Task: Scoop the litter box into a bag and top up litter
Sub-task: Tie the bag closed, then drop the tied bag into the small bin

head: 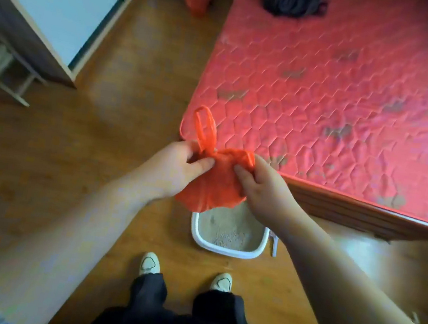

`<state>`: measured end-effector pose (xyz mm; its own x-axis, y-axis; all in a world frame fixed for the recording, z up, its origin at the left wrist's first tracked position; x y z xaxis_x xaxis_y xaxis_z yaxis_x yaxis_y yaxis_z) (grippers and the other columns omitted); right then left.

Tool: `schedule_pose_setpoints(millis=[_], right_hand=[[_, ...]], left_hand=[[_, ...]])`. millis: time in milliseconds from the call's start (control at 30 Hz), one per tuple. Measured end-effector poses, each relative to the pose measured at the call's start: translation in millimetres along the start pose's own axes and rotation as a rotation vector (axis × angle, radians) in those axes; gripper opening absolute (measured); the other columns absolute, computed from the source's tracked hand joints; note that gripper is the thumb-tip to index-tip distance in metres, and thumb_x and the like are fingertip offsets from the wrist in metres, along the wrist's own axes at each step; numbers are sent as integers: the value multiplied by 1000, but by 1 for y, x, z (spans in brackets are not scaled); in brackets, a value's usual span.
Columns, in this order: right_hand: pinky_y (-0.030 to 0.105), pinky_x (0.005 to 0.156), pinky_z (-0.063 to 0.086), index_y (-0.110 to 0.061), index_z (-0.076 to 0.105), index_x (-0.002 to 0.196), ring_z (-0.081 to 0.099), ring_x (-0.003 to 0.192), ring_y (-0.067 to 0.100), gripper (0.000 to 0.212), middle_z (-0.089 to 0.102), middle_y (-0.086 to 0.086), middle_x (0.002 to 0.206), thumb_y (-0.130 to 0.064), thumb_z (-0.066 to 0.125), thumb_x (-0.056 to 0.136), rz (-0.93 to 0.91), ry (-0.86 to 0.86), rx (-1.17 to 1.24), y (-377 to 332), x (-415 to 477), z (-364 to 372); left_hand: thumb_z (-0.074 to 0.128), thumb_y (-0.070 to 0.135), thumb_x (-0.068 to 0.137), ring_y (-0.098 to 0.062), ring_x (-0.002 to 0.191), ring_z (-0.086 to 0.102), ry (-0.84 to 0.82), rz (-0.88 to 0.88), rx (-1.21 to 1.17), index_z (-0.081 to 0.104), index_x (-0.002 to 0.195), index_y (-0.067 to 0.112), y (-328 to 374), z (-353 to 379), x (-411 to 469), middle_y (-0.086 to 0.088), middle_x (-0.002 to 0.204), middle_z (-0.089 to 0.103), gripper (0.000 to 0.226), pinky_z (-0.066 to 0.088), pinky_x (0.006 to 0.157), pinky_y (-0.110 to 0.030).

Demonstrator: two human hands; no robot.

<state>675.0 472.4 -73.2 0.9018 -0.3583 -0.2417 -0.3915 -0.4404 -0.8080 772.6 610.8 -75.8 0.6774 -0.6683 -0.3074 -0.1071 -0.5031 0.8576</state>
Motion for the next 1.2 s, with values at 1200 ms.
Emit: schedule_pose_setpoints(millis=[1200], right_hand=[[25,56,51,-25,69,97,64,62,3,15,72,-7,76,-30,55,100,-864,290,-104,-405,-70,-210]], left_hand=[[62,30,96,16,71,61,730,684,187,69,95,34,359,-242,-164,22,81,67,8,43,62,-3]])
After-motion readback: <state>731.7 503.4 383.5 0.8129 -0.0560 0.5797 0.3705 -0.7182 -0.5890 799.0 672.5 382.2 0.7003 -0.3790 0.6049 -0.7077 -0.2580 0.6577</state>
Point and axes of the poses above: each hand's wrist, its own x-axis towards the middle knuckle, its own z-axis out of the palm, y = z × x, the point moved 7 cm from there along x, towards the middle knuckle
